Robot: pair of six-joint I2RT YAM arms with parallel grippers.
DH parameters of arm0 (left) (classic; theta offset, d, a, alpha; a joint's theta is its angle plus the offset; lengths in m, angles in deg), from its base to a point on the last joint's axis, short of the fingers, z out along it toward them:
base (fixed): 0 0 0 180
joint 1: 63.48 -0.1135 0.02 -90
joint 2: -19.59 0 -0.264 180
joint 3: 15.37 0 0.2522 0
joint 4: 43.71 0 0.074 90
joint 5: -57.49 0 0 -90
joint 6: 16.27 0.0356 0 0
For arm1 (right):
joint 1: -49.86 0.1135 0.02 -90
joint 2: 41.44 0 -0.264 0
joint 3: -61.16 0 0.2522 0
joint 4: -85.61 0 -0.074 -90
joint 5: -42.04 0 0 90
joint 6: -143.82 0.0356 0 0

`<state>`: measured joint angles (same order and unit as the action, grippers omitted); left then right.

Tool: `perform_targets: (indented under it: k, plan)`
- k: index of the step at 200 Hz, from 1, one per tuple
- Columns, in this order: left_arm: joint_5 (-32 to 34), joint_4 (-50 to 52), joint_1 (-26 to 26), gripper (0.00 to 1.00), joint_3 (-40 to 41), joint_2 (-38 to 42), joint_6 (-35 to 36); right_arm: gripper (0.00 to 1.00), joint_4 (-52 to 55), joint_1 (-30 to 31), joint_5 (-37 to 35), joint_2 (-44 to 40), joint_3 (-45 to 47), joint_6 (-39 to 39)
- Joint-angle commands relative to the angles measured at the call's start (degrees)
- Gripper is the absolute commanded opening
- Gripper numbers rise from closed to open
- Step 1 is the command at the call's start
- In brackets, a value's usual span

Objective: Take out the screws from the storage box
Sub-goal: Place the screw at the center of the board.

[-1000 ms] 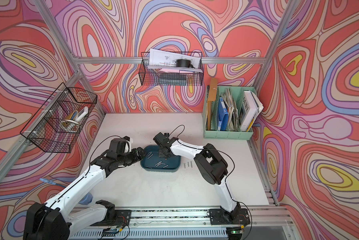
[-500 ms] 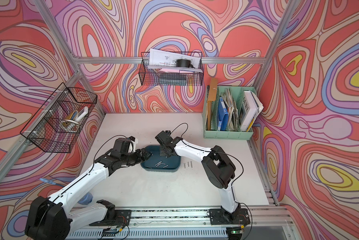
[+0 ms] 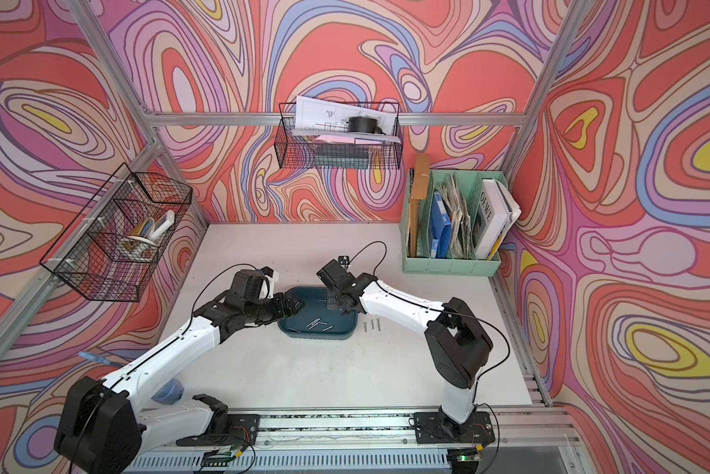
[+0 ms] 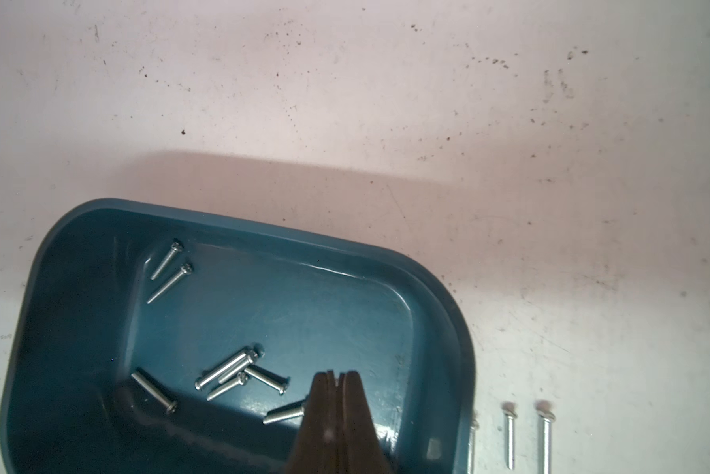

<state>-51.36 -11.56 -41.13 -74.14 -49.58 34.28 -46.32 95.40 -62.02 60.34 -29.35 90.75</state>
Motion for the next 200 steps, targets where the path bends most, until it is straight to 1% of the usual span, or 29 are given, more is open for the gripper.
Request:
perform_targets:
  k: [1,40,69,88,130,162,200]
  plan:
    - [0.48,-1.43,0.85,0.77,-1.73,-1.11,-0.48,0.00,1.43,-1.04,-2.51,-3.55,1.53,-0.50]
    - [0.83,-1.89,2.72,0.77,-2.71,-2.68,-0.90,0.00,3.93,-2.45,-4.20,-6.70,3.53,-0.64]
    - [1.13,-2.05,3.03,0.77,-3.05,-3.15,-1.01,0.00,5.00,-4.18,-5.34,-9.76,6.67,-0.35]
    - [1.45,-1.75,3.07,0.77,-3.14,-3.08,-0.82,0.00,5.74,-6.24,-6.13,-12.17,9.66,-0.33]
    - [2.50,-1.02,3.06,0.77,-3.25,-2.91,-0.52,0.00,4.11,-12.17,-4.54,-17.06,18.68,-1.30]
    - [2.69,-0.85,3.07,0.77,-3.29,-2.90,-0.39,0.00,-1.10,-13.43,-2.22,-17.07,23.44,-2.34]
    - [3.03,-0.17,3.08,0.77,-3.41,-2.25,-0.11,0.00,-6.37,-13.72,0.34,-13.95,26.02,-2.39]
